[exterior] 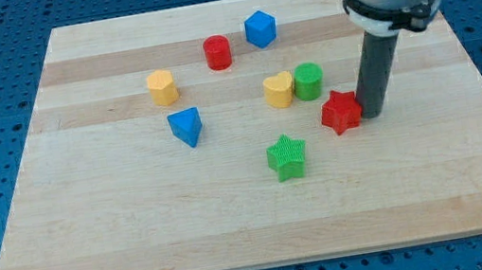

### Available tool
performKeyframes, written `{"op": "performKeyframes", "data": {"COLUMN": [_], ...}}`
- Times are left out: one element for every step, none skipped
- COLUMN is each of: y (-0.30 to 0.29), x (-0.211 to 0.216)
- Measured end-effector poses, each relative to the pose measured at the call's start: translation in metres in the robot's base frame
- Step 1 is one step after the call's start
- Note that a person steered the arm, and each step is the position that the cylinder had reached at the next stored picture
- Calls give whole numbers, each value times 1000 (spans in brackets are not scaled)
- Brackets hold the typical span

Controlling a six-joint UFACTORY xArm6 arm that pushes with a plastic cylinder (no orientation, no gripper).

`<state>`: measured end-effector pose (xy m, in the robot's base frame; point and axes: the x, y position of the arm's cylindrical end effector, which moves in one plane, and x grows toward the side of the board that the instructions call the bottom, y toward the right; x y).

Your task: Place the red star to the bottom right of the green circle

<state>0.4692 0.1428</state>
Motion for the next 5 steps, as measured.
{"op": "performKeyframes", "data": {"y": [-2,-13,-13,-16,-21], "x": [25,28,17,10,8]}}
